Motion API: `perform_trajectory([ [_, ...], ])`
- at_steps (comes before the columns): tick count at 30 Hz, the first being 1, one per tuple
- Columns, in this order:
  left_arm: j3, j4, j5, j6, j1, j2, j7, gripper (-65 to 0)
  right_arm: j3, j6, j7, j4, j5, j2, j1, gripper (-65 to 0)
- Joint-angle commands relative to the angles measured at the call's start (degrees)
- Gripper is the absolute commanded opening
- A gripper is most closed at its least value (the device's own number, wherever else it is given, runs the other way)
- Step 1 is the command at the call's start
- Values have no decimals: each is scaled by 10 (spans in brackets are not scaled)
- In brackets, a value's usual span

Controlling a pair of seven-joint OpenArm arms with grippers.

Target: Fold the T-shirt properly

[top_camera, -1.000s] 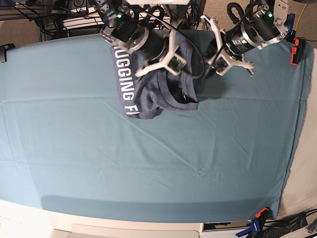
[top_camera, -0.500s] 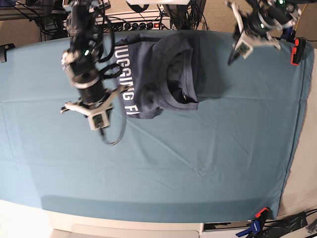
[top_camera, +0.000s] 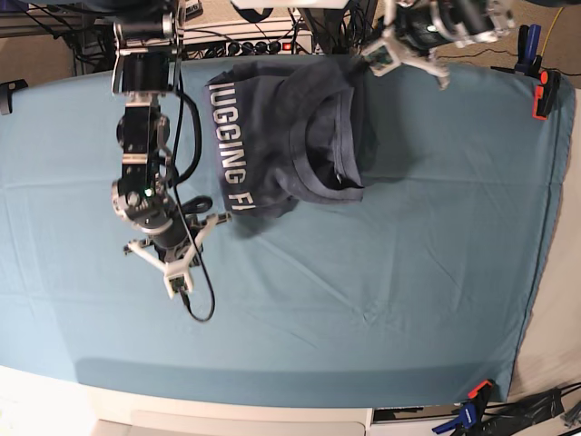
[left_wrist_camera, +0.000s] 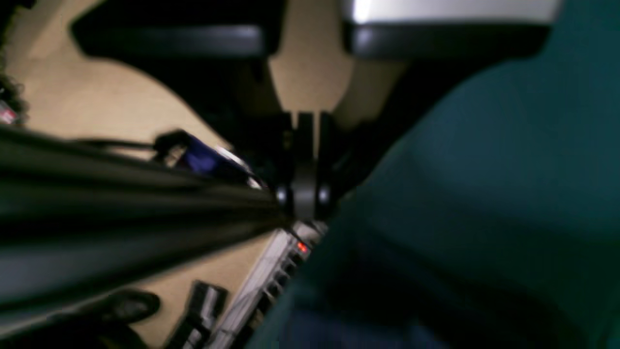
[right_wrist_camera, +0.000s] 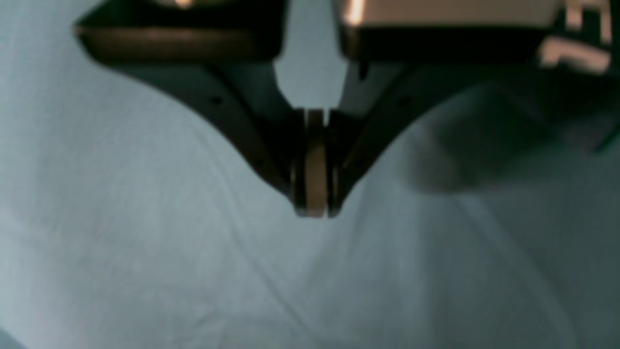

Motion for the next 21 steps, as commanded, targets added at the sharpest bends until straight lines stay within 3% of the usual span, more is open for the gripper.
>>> perform_trajectory([
  [1,20,10,14,6,-9,-3,-16,-650,1,-1,5,3,3,3,19,-650],
  [4,77,-20,53,30,-46,-2,-27,-650,1,0,3,-3,7,3,24,-650],
  [11,158,-126,64,30,-122,-1,-41,-650,1,0,-6,-3,19,3,23,-650],
  [17,180,-138,51,31,-156,-1,-50,-650,1,19,-8,-3,33,3,23,-650],
  [21,180,-138,50,52,-161,1,-50,-650,1,19,-10,-4,33,3,19,-650],
])
